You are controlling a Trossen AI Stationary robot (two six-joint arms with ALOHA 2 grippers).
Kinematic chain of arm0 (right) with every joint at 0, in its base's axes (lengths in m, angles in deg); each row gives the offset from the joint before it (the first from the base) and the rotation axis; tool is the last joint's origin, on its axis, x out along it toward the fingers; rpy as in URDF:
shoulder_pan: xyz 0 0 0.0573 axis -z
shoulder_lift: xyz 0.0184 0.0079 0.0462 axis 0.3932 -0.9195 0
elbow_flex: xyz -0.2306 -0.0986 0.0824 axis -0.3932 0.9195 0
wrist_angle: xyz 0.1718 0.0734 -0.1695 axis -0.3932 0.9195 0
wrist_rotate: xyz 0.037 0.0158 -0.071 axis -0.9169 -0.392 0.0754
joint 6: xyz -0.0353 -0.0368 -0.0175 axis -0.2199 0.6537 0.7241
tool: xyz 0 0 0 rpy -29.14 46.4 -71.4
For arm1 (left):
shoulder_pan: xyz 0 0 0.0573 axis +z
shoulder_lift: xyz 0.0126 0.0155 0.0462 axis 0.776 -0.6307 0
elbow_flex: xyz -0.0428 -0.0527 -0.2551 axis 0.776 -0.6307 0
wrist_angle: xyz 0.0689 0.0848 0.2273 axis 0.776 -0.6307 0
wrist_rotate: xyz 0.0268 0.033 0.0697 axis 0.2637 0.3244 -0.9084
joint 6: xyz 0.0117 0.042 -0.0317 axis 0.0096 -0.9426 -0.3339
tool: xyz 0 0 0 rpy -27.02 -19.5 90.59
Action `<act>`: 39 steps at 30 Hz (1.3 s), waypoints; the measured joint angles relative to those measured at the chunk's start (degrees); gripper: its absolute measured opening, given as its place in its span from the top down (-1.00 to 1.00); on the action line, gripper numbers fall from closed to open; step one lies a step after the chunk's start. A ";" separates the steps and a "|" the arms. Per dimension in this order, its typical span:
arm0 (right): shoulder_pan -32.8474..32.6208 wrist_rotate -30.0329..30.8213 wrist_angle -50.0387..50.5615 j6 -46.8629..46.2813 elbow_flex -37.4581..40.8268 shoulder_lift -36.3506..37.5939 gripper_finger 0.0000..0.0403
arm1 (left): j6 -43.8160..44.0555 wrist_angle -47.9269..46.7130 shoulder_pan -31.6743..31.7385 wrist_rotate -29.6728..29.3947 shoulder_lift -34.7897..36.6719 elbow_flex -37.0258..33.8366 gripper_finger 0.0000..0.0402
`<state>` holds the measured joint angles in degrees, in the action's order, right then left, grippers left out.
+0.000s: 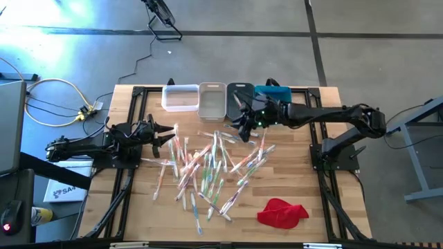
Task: Pick & Place Toothbrushes
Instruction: Put the green toothbrush into the gray bin
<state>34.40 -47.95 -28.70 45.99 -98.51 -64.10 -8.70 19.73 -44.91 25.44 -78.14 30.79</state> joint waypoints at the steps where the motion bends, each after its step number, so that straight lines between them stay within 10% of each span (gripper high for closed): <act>1: -0.80 0.02 -0.01 0.00 0.00 -0.09 0.54 | -0.01 0.00 0.00 -0.07 0.01 -0.01 0.32; 15: -8.21 0.71 -1.77 -1.04 0.02 -0.68 0.54 | 0.01 0.00 0.01 -0.16 -0.01 0.00 0.32; 27: -6.09 22.74 -1.70 4.03 0.02 -0.70 0.54 | 0.34 -0.14 0.01 -0.14 -0.01 -0.02 0.32; 39: 10.52 7.17 -1.58 13.41 0.02 -0.70 0.54 | 0.58 -1.53 -0.01 -0.10 -0.01 -0.02 0.32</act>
<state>44.92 -40.77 -30.28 59.40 -98.49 -64.80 -8.12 18.20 -44.92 25.34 -78.15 30.77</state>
